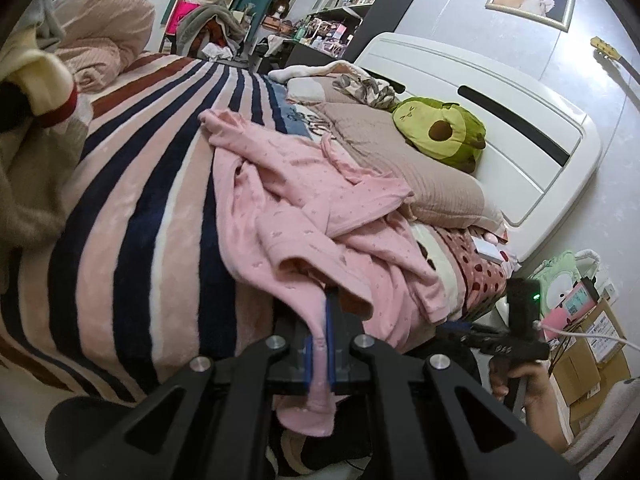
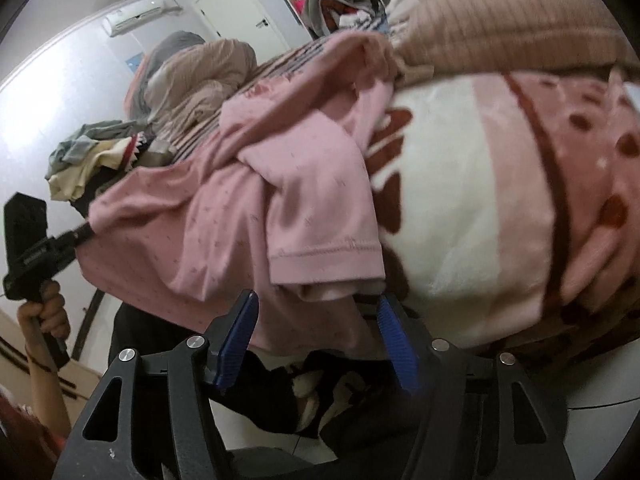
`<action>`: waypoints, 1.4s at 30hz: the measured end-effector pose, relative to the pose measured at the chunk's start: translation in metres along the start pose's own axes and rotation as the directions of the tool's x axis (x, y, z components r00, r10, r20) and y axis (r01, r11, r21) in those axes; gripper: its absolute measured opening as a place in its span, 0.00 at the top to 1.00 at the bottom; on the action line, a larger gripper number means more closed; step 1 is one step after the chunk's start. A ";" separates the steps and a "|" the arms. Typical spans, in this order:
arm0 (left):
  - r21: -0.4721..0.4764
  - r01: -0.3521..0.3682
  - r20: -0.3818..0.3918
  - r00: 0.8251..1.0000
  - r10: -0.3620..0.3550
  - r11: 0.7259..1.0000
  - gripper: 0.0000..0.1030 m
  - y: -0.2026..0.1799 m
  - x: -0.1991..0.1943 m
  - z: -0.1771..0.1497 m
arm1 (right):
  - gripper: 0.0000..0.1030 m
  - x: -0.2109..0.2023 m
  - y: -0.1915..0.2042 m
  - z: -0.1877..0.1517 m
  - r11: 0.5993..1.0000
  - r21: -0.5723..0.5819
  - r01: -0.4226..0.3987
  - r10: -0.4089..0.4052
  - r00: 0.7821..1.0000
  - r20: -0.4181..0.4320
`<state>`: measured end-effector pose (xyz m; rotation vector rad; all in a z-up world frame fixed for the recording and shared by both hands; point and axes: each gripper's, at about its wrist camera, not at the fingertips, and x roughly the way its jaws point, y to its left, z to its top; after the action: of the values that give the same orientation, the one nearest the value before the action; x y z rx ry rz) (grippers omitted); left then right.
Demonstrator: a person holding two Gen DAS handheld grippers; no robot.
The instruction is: Fold small clothes
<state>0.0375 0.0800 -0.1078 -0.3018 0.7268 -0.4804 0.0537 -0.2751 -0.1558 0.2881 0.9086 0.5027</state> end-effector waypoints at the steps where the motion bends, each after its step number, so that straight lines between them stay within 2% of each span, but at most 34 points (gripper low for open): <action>1: 0.002 0.002 0.006 1.000 -0.002 1.000 0.97 -0.001 0.000 0.004 | 0.43 0.005 -0.002 0.000 1.000 0.004 -0.007 0.007 1.000 -0.011; 6: 0.007 0.005 0.025 1.000 -0.006 1.000 0.97 -0.001 -0.001 0.018 | 0.43 0.022 -0.013 -0.002 0.999 0.023 -0.033 0.034 0.998 -0.047; 9: 0.006 0.004 0.029 1.000 -0.004 1.000 0.97 0.001 0.001 0.024 | 0.42 0.029 -0.017 -0.002 0.997 0.029 -0.075 0.077 0.995 -0.065; 11: 0.003 0.004 0.034 0.999 -0.004 1.000 0.97 0.002 0.003 0.026 | 0.42 0.035 -0.018 -0.002 0.990 0.034 -0.139 0.141 0.987 -0.077; 17: 0.000 0.002 0.063 0.998 -0.002 1.000 0.97 0.005 -0.001 0.034 | 0.42 0.045 -0.018 -0.004 0.949 0.038 -0.313 0.315 0.944 -0.099; 24: 0.002 0.004 0.070 0.998 -0.004 1.000 0.97 0.004 -0.002 0.037 | 0.42 0.065 -0.018 -0.005 0.943 0.050 -0.329 0.332 0.932 -0.146; 25: 0.001 0.004 0.071 0.997 -0.004 1.000 0.97 0.004 -0.002 0.037 | 0.44 0.066 -0.014 -0.005 0.941 0.041 -0.337 0.339 0.928 -0.152; 27: -0.002 0.007 0.075 0.997 -0.007 1.000 0.97 0.005 -0.003 0.038 | 0.66 0.062 -0.008 -0.006 0.917 0.026 -0.398 0.397 0.904 -0.155; 28: -0.003 0.008 0.079 0.997 -0.007 1.000 0.97 0.005 -0.004 0.039 | 0.82 0.060 -0.005 -0.005 0.903 0.023 -0.429 0.427 0.892 -0.151; 29: -0.003 0.009 0.084 0.996 -0.008 1.000 0.97 0.006 -0.005 0.039 | 0.90 0.055 -0.003 -0.005 0.888 0.017 -0.460 0.457 0.878 -0.141; 33: -0.002 0.016 0.104 0.994 -0.016 1.000 0.97 0.005 -0.013 0.039 | 0.95 0.035 0.004 0.000 0.853 -0.014 -0.521 0.519 0.852 -0.068; 38: 0.008 0.027 0.126 0.992 -0.028 1.000 0.97 0.002 -0.024 0.035 | 0.96 -0.001 0.017 0.010 0.805 -0.089 -0.586 0.591 0.805 0.051; 42: 0.012 0.048 0.141 0.989 -0.049 0.999 0.97 -0.001 -0.033 0.030 | 0.97 -0.018 0.029 0.016 0.799 -0.144 -0.584 0.599 0.795 0.098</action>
<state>0.0367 0.0994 -0.0669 -0.3425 0.5802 -0.5029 0.0488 -0.2607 -0.1215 0.5108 0.6369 1.1011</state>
